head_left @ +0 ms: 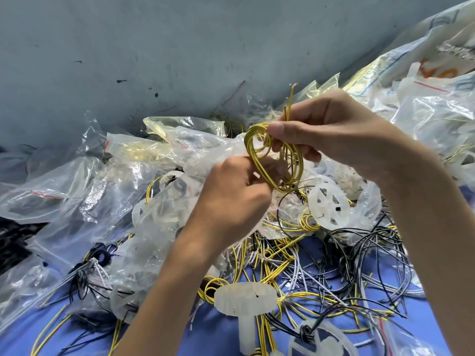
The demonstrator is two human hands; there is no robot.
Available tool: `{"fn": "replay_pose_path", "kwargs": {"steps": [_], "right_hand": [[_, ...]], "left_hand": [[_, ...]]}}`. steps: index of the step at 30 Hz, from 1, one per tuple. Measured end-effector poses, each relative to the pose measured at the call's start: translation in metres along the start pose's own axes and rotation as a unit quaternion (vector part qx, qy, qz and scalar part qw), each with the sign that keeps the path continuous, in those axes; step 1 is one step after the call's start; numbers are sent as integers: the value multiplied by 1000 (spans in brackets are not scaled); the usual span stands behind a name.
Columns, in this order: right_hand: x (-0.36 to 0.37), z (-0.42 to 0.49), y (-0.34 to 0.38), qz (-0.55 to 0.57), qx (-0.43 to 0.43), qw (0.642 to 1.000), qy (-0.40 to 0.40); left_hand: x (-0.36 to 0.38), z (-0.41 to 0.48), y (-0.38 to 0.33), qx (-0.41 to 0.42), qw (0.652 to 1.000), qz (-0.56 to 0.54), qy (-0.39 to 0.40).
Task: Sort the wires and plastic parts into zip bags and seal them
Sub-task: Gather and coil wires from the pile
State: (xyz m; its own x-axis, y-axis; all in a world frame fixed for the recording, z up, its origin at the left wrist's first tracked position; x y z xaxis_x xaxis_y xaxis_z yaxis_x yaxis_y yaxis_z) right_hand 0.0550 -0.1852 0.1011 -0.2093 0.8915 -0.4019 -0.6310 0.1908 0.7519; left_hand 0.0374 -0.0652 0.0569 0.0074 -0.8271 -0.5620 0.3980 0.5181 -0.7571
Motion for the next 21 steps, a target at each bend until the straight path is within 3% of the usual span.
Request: {"fn": "replay_pose_path", "kwargs": {"steps": [4, 8, 13, 21], "right_hand": [[-12, 2, -2, -24, -6, 998, -65], [-19, 1, -5, -47, -1, 993, -105], [-20, 2, -4, -10, -18, 990, -140], [-17, 4, 1, 90, -49, 975, -197]], "left_hand": [[-13, 0, 2, 27, 975, 185, -120], [-18, -3, 6, -5, 952, 277, -128], [-27, 0, 15, -59, 951, 286, -99], [-62, -3, 8, -44, 973, 191, -124]]}}
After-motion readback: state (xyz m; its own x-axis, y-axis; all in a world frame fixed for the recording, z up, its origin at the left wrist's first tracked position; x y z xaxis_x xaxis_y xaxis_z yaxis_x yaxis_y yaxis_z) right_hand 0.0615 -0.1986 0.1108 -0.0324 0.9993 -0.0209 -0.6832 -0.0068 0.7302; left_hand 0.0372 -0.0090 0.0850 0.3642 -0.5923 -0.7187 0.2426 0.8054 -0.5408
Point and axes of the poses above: each hand's wrist, its own z-axis towards the middle knuckle, its own x-axis out of the palm, y = z × x, the point moved 6 cm from there along z, towards the middle knuckle, and after that the axes turned 6 degrees about -x, right-handed, at the moved point
